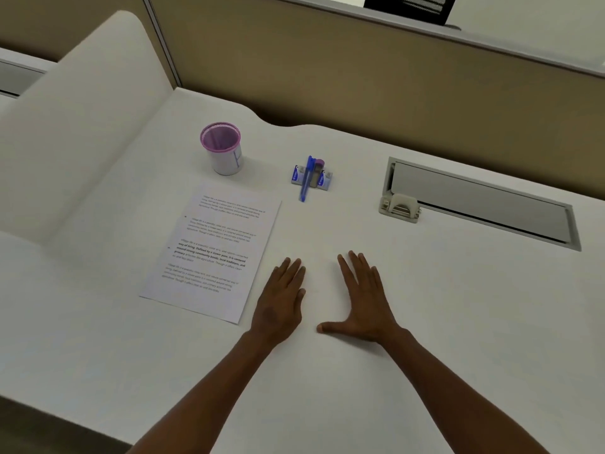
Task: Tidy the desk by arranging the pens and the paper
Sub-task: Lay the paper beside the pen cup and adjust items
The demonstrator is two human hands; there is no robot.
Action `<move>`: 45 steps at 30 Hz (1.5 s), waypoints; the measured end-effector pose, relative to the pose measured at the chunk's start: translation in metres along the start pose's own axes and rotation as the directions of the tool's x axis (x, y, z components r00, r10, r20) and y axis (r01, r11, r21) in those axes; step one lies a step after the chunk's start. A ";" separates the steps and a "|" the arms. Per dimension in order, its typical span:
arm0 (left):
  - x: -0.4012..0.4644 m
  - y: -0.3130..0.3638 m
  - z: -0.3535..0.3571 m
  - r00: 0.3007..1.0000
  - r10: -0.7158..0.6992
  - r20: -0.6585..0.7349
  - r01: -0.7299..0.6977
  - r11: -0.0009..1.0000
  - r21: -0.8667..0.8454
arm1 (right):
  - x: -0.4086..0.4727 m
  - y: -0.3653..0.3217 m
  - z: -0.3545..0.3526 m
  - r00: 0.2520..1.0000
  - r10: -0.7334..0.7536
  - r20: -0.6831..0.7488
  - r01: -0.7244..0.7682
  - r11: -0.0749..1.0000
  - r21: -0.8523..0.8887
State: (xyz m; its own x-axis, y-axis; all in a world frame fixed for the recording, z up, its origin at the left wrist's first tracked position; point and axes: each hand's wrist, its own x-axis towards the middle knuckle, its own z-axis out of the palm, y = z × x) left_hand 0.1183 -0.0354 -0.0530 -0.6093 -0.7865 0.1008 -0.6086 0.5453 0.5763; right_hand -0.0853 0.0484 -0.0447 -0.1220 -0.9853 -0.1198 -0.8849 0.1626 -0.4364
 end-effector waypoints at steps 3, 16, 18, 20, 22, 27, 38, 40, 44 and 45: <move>-0.005 0.002 0.000 1.000 -0.005 -0.012 0.005 1.000 -0.009 | 0.017 -0.004 -0.003 1.000 -0.023 0.021 0.023 0.999 -0.023; -0.030 0.017 0.017 0.993 -0.106 -0.051 0.109 0.993 0.055 | 0.032 -0.003 -0.009 0.945 -0.271 0.185 0.309 0.924 -0.225; -0.030 0.014 0.016 0.994 -0.099 -0.037 0.100 0.994 0.050 | 0.022 0.001 -0.010 0.936 -0.319 0.149 0.344 0.920 -0.187; -0.030 0.013 0.017 0.995 -0.098 -0.036 0.100 0.994 0.043 | 0.019 0.002 -0.013 0.956 -0.287 0.062 0.292 0.953 -0.079; -0.030 0.012 0.016 0.994 -0.102 -0.042 0.103 0.994 0.023 | 0.023 -0.001 -0.016 0.975 -0.223 0.009 0.224 0.975 -0.011; -0.032 0.014 0.017 0.995 -0.085 -0.047 0.086 0.996 0.030 | 0.013 -0.005 -0.010 0.954 -0.273 0.123 0.288 0.949 -0.127; -0.031 0.019 0.011 0.992 -0.082 -0.093 0.084 0.996 0.020 | -0.022 -0.005 0.011 0.979 -0.117 -0.167 0.136 0.985 0.109; -0.030 0.019 0.010 0.994 -0.064 -0.086 0.068 0.997 0.048 | -0.025 -0.009 0.017 0.978 -0.119 -0.169 0.137 0.986 0.098; -0.032 0.019 0.009 0.997 -0.030 -0.075 0.034 0.998 0.057 | -0.025 -0.018 0.022 0.977 -0.113 -0.180 0.130 0.987 0.090; -0.031 0.018 0.009 0.996 -0.028 -0.086 0.032 0.998 0.046 | -0.025 -0.019 0.022 0.975 -0.099 -0.197 0.121 0.987 0.102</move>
State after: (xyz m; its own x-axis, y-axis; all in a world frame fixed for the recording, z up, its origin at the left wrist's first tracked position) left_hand 0.1214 0.0021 -0.0532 -0.5458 -0.8237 0.1538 -0.6508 0.5323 0.5415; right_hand -0.0552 0.0707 -0.0528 -0.1197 -0.9876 0.1016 -0.8426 0.0469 -0.5365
